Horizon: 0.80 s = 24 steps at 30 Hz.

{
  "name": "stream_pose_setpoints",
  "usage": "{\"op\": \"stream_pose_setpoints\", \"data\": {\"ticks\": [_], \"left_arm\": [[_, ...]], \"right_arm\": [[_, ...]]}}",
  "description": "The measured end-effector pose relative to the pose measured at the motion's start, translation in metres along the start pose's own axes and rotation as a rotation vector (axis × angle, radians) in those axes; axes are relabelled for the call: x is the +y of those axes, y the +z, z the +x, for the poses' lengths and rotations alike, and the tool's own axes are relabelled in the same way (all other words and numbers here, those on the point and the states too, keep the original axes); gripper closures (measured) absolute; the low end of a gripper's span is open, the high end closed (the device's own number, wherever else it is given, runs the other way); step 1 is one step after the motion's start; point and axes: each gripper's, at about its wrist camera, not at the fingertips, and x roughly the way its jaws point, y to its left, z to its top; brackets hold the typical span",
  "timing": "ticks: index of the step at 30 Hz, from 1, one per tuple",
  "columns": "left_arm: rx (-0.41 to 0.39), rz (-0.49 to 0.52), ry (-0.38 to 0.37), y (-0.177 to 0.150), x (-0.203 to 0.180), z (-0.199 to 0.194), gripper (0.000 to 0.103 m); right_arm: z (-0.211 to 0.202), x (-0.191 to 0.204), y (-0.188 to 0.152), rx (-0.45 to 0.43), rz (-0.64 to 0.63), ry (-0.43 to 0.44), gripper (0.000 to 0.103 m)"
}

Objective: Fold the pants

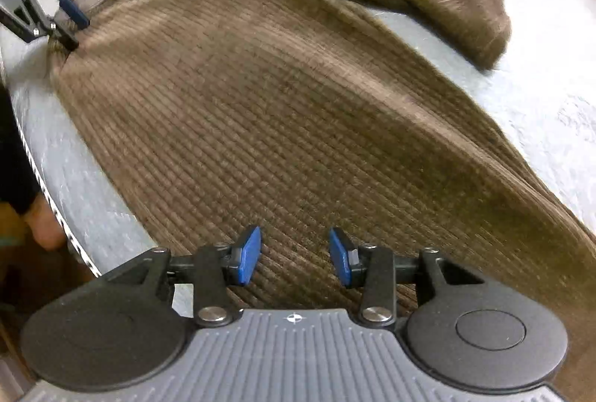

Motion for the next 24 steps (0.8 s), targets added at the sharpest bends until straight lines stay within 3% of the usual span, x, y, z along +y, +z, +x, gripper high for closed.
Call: {"op": "stream_pose_setpoints", "data": {"ticks": [2, 6, 7, 8, 10, 11, 13, 15, 17, 19, 24], "left_arm": [[-0.108, -0.114, 0.018, 0.014, 0.009, -0.018, 0.059], [-0.268, -0.29, 0.136, 0.052, 0.016, -0.044, 0.057], [-0.306, -0.324, 0.156, 0.063, 0.015, -0.051, 0.058], [-0.341, -0.356, 0.166, 0.072, 0.013, -0.057, 0.058], [-0.386, -0.405, 0.173, 0.082, 0.011, -0.063, 0.065], [-0.396, -0.417, 0.176, 0.092, 0.007, -0.059, 0.073], [-0.408, -0.411, 0.194, 0.104, 0.004, -0.052, 0.078], [-0.408, -0.39, 0.221, 0.116, 0.001, -0.044, 0.078], [-0.398, -0.379, 0.224, 0.124, 0.001, -0.035, 0.078], [-0.383, -0.37, 0.234, 0.13, 0.003, -0.029, 0.078], [-0.353, -0.378, 0.257, 0.128, 0.014, -0.02, 0.078]], "right_arm": [[-0.02, -0.011, 0.006, -0.123, 0.045, -0.034, 0.059], [-0.046, -0.046, 0.034, -0.324, 0.247, -0.14, 0.06], [-0.049, -0.054, 0.042, -0.357, 0.28, -0.16, 0.065], [-0.052, -0.06, 0.048, -0.384, 0.302, -0.168, 0.083], [-0.055, -0.072, 0.064, -0.431, 0.357, -0.178, 0.097], [-0.056, -0.079, 0.071, -0.446, 0.393, -0.199, 0.097], [-0.051, -0.096, 0.087, -0.469, 0.474, -0.227, 0.096], [-0.041, -0.114, 0.1, -0.458, 0.559, -0.229, 0.092], [-0.021, -0.131, 0.109, -0.437, 0.595, -0.209, 0.065], [0.0, -0.147, 0.116, -0.402, 0.624, -0.236, 0.051], [0.049, -0.174, 0.124, -0.303, 0.715, -0.207, 0.05]]}}
